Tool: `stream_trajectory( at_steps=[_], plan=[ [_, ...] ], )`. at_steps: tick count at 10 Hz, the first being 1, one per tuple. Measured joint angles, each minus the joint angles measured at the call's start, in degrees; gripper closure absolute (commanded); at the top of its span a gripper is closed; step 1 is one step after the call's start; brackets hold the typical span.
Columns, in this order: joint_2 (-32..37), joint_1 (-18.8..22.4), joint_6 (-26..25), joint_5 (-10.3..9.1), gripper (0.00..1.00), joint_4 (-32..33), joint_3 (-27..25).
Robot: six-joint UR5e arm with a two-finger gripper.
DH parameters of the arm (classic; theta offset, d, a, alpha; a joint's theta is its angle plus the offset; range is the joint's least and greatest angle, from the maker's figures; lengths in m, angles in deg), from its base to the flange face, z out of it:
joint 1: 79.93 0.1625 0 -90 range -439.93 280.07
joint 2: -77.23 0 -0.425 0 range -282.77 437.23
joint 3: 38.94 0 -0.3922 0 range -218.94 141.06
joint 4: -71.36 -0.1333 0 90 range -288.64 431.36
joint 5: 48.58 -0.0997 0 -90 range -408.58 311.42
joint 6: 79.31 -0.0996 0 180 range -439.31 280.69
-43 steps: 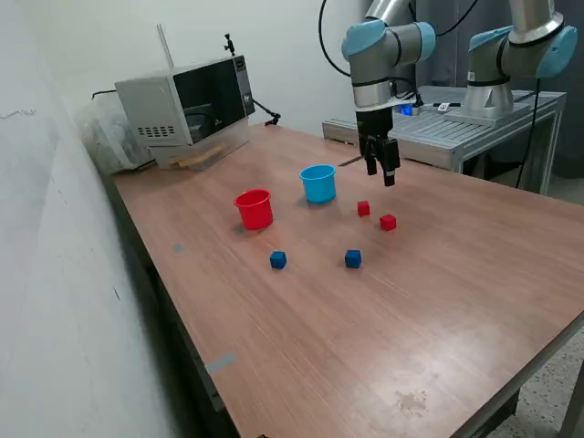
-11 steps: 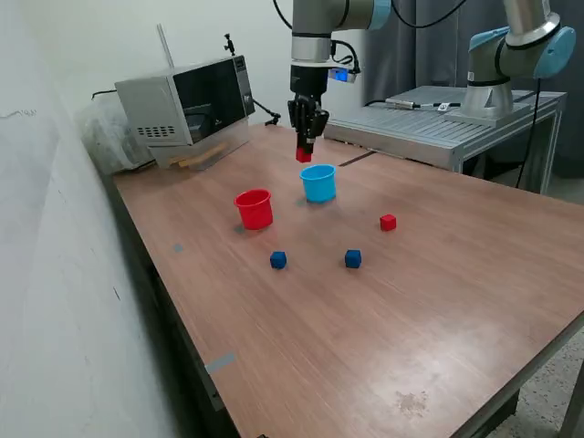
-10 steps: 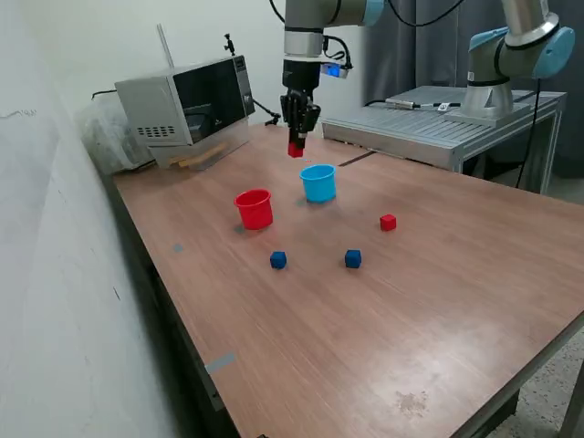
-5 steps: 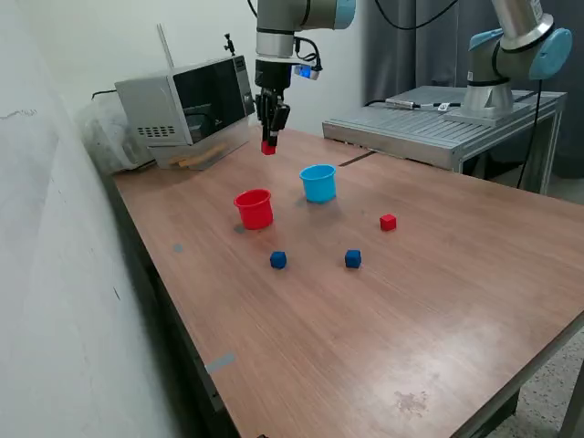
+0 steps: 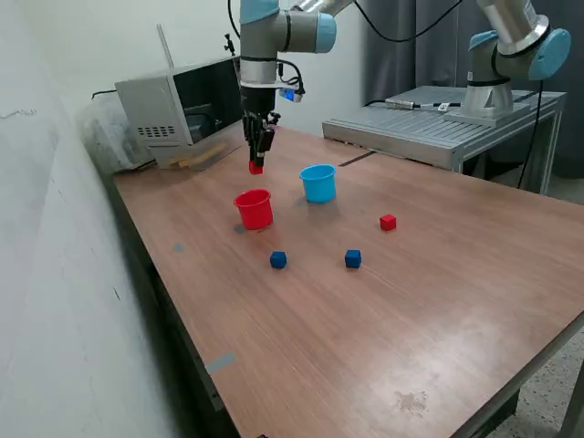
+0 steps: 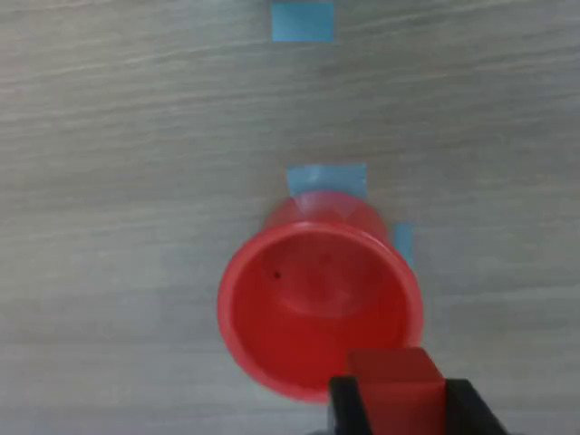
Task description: Place red objects in the red bin, and blue objects in the blue bin.
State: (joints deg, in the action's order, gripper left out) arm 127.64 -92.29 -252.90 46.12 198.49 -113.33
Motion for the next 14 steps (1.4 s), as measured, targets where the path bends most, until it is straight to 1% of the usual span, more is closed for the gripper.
stream_trajectory(
  at_steps=[5, 8, 11, 14],
  plan=[
    [-3.70, -0.28, 0.54, -0.73, 1.00, 0.89, 1.46],
    [-5.59, -0.38, 0.80, -0.85, 1.00, 1.31, 2.60],
    [-6.73, -0.68, 1.03, -0.57, 1.00, 2.20, 2.93],
    [-7.12, -1.01, 1.39, 0.30, 1.00, 2.60, 3.01]
  ],
)
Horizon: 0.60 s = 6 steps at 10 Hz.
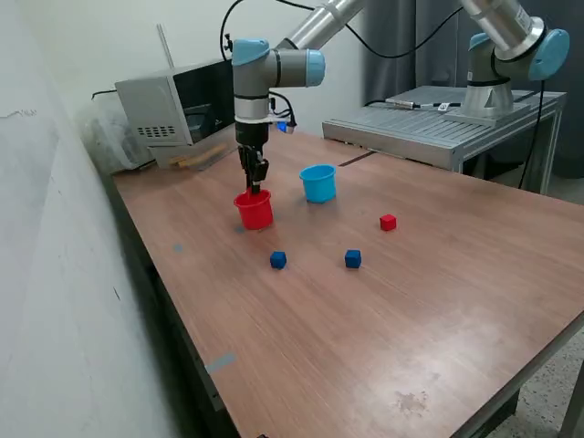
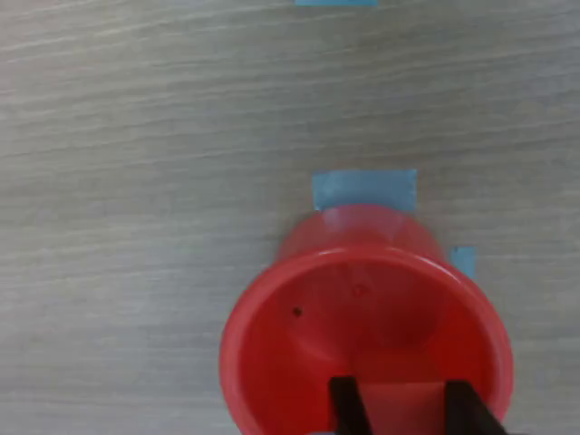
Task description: Place red objects in the red bin, and blue objects in the blue bin.
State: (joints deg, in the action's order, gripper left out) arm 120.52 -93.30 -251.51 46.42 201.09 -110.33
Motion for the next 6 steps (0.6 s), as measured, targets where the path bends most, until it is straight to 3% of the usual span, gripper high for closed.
stream_trajectory(
  at_steps=[1, 6],
  plan=[
    [-0.05, -0.03, 0.11, 0.33, 0.00, 0.06, 0.00],
    [1.24, 0.55, 0.27, 1.43, 0.00, 0.38, -0.44]
  ],
)
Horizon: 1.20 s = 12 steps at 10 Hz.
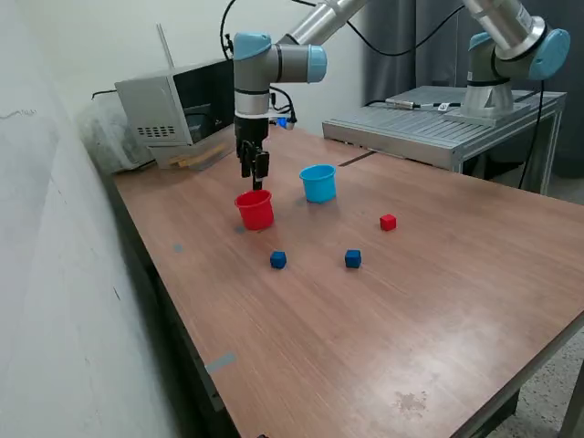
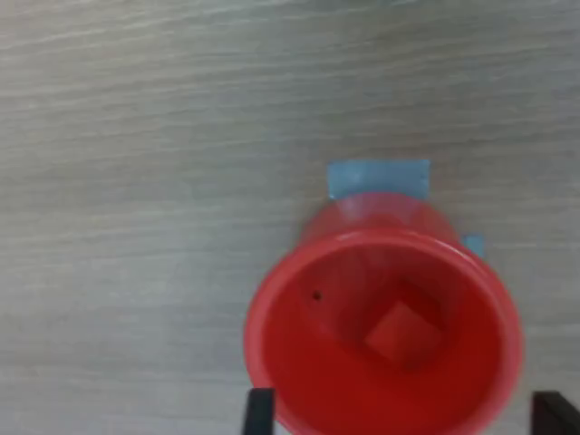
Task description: Place red objects in the red bin, and blue objects in the blue bin.
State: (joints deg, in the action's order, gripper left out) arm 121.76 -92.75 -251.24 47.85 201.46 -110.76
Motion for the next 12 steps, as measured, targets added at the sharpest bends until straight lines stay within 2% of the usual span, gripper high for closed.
stream_trajectory(
  at_steps=[2, 4, 6, 8, 10, 12],
  plan=[
    [2.71, 1.20, -0.06, -0.46, 0.00, -0.37, -1.99],
    [6.43, 3.07, -0.90, -3.13, 0.00, -2.25, -6.30],
    [10.41, 5.42, -4.28, -6.58, 0.00, -4.61, -12.26],
    [13.74, 7.68, -9.20, -8.90, 0.00, -5.75, -18.79],
    [15.81, 9.53, -13.17, -10.80, 0.00, -5.16, -24.57],
    [16.23, 11.28, -15.37, -11.75, 0.00, -3.06, -28.21]
  ],
)
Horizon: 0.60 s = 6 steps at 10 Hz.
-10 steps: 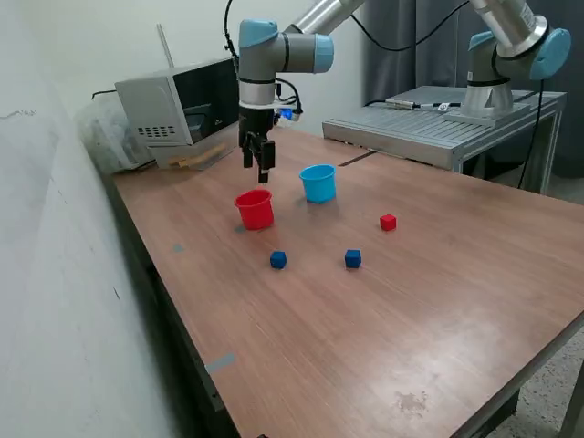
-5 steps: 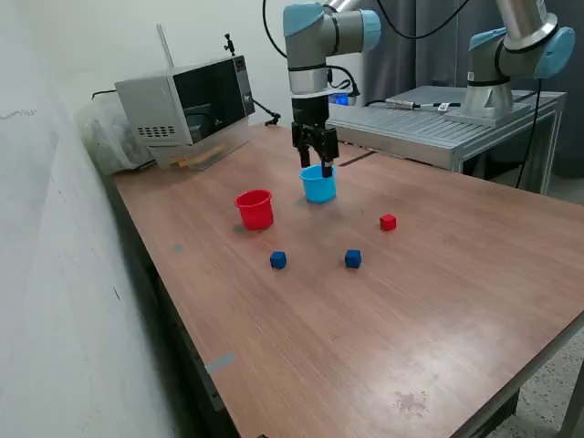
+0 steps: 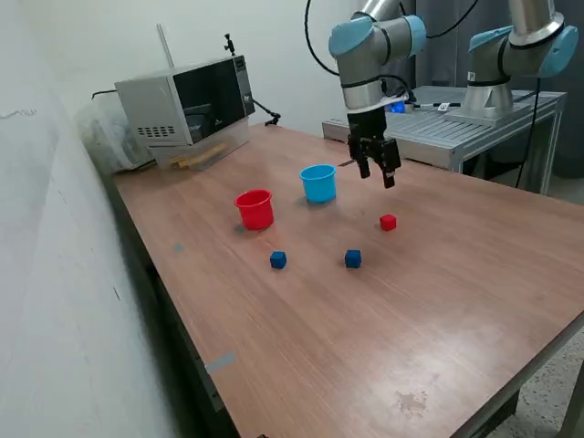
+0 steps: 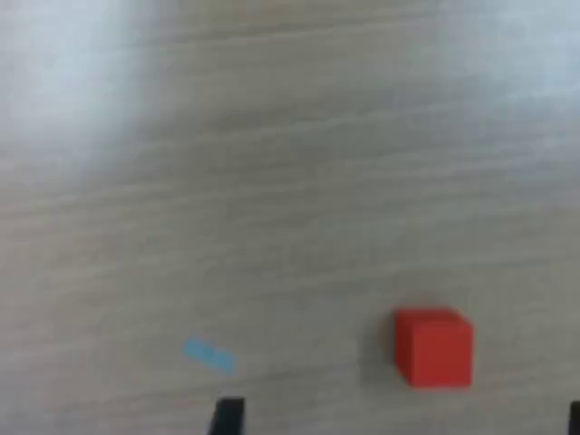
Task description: Place red objects in the red bin, and blue objects in the blue bin.
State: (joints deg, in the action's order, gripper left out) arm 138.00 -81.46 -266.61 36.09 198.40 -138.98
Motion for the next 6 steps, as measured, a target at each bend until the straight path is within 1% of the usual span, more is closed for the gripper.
stream_trajectory(
  at_steps=[2, 4, 6],
  plan=[
    [-0.88, 2.06, -1.57, -0.24, 0.00, 2.85, -1.47],
    [-1.85, 4.19, -2.49, -0.18, 0.00, 5.37, -1.67],
    [-3.32, 5.46, -2.91, -0.08, 0.00, 8.05, -1.63]
  ],
)
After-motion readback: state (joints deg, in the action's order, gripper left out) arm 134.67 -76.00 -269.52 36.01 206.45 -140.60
